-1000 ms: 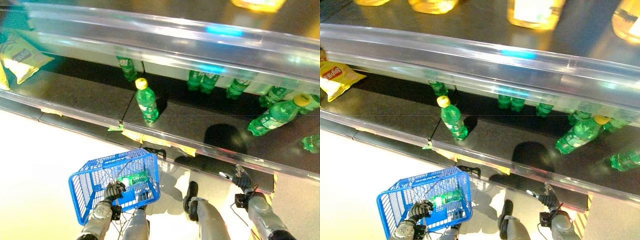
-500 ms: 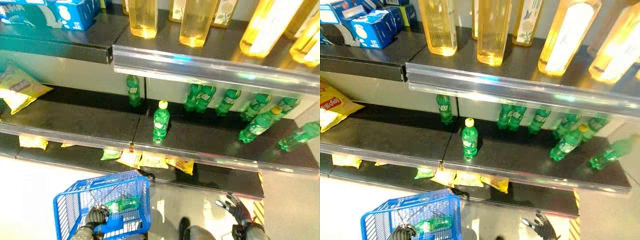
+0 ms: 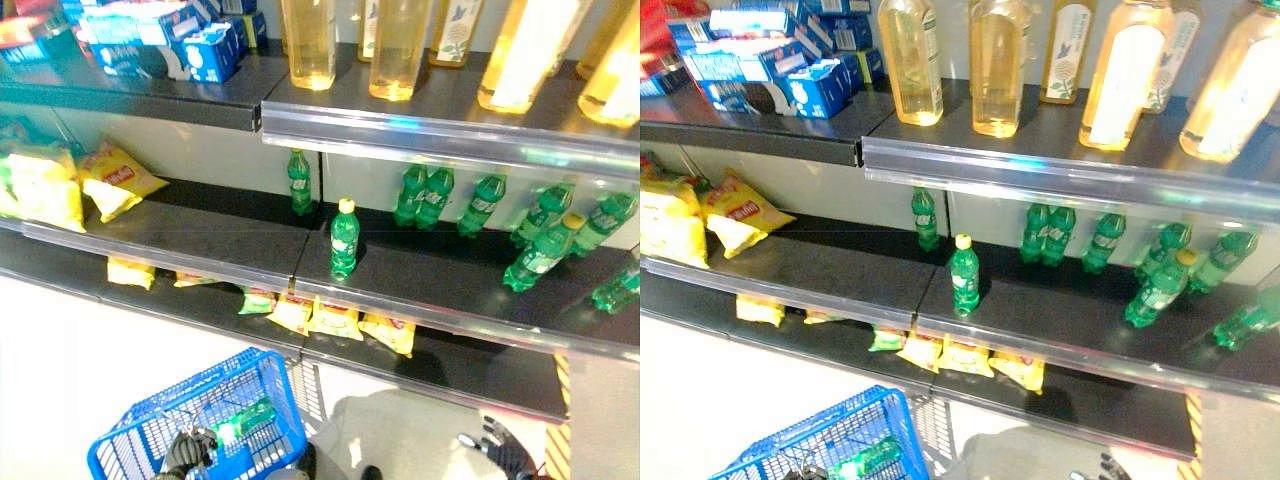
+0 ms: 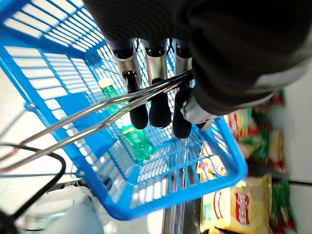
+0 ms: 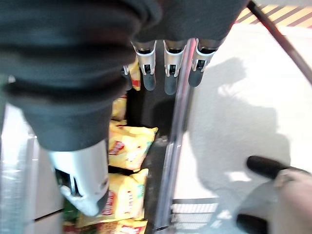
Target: Pick up the snacks into the basket
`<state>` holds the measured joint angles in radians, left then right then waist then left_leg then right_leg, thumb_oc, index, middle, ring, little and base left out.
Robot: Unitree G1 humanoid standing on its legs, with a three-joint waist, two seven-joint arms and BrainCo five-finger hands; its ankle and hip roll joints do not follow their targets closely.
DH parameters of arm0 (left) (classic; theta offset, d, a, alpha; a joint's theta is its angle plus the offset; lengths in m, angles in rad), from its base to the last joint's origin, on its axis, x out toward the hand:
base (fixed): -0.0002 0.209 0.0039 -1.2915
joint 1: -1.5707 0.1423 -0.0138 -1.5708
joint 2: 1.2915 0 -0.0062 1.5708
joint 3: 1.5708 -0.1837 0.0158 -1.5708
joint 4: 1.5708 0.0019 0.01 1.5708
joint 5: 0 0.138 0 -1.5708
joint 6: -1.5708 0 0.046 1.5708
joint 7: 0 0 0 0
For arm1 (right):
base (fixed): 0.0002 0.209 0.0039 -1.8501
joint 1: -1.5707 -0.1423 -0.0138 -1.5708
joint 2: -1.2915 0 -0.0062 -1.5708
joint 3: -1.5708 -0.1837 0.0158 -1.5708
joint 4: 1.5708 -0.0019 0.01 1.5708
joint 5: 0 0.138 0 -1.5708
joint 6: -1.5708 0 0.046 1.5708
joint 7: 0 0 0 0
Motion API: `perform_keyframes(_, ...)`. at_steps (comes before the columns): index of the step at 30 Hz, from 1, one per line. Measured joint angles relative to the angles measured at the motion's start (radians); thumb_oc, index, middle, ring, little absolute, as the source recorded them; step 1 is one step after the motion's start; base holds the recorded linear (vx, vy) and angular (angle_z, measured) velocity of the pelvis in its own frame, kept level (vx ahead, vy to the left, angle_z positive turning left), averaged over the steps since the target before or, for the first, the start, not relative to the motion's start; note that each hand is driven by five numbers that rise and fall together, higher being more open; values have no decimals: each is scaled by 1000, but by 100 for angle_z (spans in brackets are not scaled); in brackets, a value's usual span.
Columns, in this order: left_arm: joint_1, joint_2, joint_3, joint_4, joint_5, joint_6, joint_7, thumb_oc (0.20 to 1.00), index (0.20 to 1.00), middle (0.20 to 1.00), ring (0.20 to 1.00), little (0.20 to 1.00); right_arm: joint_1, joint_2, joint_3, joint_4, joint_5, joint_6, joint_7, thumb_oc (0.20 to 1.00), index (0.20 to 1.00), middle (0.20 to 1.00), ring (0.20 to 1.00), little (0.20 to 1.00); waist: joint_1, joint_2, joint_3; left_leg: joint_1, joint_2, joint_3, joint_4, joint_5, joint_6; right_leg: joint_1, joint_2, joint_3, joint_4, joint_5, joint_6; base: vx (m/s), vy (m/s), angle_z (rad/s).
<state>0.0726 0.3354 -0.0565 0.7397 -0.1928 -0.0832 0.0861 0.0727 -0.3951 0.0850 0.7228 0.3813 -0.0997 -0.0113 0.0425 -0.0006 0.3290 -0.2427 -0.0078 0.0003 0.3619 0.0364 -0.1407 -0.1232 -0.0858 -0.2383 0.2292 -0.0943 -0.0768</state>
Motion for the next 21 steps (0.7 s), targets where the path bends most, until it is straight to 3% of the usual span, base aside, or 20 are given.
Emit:
perform_keyframes(5, -25, 0, 2, -5, -25, 1, 15, 200, 200, 200, 200, 200, -5, -4, -19, -7, -1, 6, -6, 1000, 1000, 1000, 1000, 1000, -39, 8, 1, 74, 113, -35, -125, -4, 15, -13, -11, 0, 3, -3, 32, 82, 184, 27)
perform_keyframes(7, -56, 2, 7, 9, -40, 0, 30, 200, 200, 200, 200, 200, -6, -8, -23, -1, -17, 16, -12, 1000, 1000, 1000, 1000, 1000, -52, 10, 2, 84, 174, -74, -215, -1, 7, -22, -13, 34, 9, -2, 56, 136, 403, 39)
perform_keyframes(9, -85, 5, 5, 30, -46, 0, 37, 200, 200, 200, 200, 200, 0, -11, -31, -1, -20, 19, -11, 1000, 1000, 1000, 1000, 1000, -55, 16, 3, 95, 232, -117, -283, -2, 6, -17, -10, 111, 20, -4, 86, 136, 472, 33)
perform_keyframes(10, -94, 6, 4, 30, -61, -1, 38, 200, 200, 200, 200, 200, -23, -16, -35, 3, -20, 19, -14, 1000, 1000, 1000, 1000, 1000, -51, 24, -1, 95, 251, -151, -301, -1, 6, -16, -15, 169, 22, -7, 124, 138, 516, 10)
perform_keyframes(11, -93, 6, 4, 31, -61, -1, 40, 200, 200, 200, 200, 200, -32, -18, -35, 8, -20, 19, -14, 1000, 1000, 1000, 1000, 1000, -50, 30, -3, 103, 246, -174, -305, -1, 8, -16, -18, 187, 21, -6, 147, 128, 465, -31)
perform_keyframes(12, -86, -9, -5, 35, -62, -1, 44, 200, 200, 200, 200, 200, -33, -35, -57, 6, -19, 17, -11, 1000, 1000, 1000, 1000, 1000, -47, 59, -6, 139, 259, -176, -285, 16, 23, -16, -32, 210, 28, 9, 195, 88, 321, -45)
perform_keyframes(13, -80, -17, -4, 42, -63, 0, 45, 200, 200, 200, 200, 200, -37, -34, -76, 3, -19, 12, -13, 1000, 1000, 1000, 1000, 1000, -45, 68, -6, 148, 259, -157, -277, -20, -80, -9, -47, 207, 30, 8, 219, 143, 422, -48)
perform_keyframes(14, -75, -5, 0, 42, -66, 3, 47, 200, 200, 200, 200, 200, -49, -21, -62, 24, -19, 16, -20, 1000, 1000, 1000, 1000, 1000, -38, 33, -8, 149, 216, -134, -271, -22, -82, -16, -97, 194, 35, 19, 223, 163, 517, -37)
perform_keyframes(15, -82, 21, -7, 45, -69, 2, 46, 200, 200, 200, 200, 200, -28, -1, -44, 21, -19, 16, -15, 1000, 1000, 1000, 1000, 1000, -12, -2, -15, 136, 170, -95, -229, -42, -48, -13, -161, 147, 13, 63, 229, 198, 689, -22)
perform_keyframes(16, -83, 22, 0, 62, -73, 1, 45, 200, 200, 200, 200, 200, -31, 16, -58, 26, -19, 18, -15, 1000, 1000, 1000, 1000, 1000, -6, -12, -20, 133, 145, -77, -206, -56, -23, -1, -200, 96, 23, 64, 213, 115, 519, -15)
perform_keyframes(17, -100, 35, -38, 69, -74, 8, 42, 200, 200, 200, 200, 200, 0, 35, -88, 47, -18, 20, -22, 1000, 1000, 1000, 1000, 1000, -14, -48, -34, 124, 81, -59, -138, -109, 10, 23, -241, 88, -3, 90, 217, 67, 507, 6)
perform_keyframes(18, -89, 43, -50, 67, -73, 7, 34, 200, 200, 200, 200, 200, -5, 38, -85, 51, -18, 21, -27, 1000, 1000, 1000, 1000, 1000, -2, -48, -35, 108, 79, -51, -123, -120, 23, 35, -266, 88, -12, 91, 222, 32, 488, -1)
perform_keyframes(19, -98, 51, -70, 69, -65, 7, 32, 200, 200, 200, 200, 200, 8, 47, -91, 50, -17, 16, -35, 1000, 1000, 1000, 1000, 1000, -14, -63, -42, 71, 37, -33, -48, -163, 50, 25, -295, 88, -16, 129, 208, 17, 495, 0)
perform_keyframes(20, -92, 61, -91, 64, -55, 5, 27, 200, 200, 200, 200, 200, -1, 51, -92, 49, -17, 17, -46, 1000, 1000, 1000, 1000, 1000, -16, -53, -46, 32, 42, -31, -7, -185, 72, 8, -311, 88, -17, 140, 205, 46, 598, -6)
perform_keyframes(21, -96, 71, -92, 64, -54, 6, 22, 200, 200, 200, 200, 200, -3, 67, -77, 49, -16, 22, -50, 1000, 1000, 1000, 1000, 1000, -30, -66, -48, 8, 31, 29, 24, -183, 86, -13, -312, 60, -38, 193, 168, 82, 658, -14)
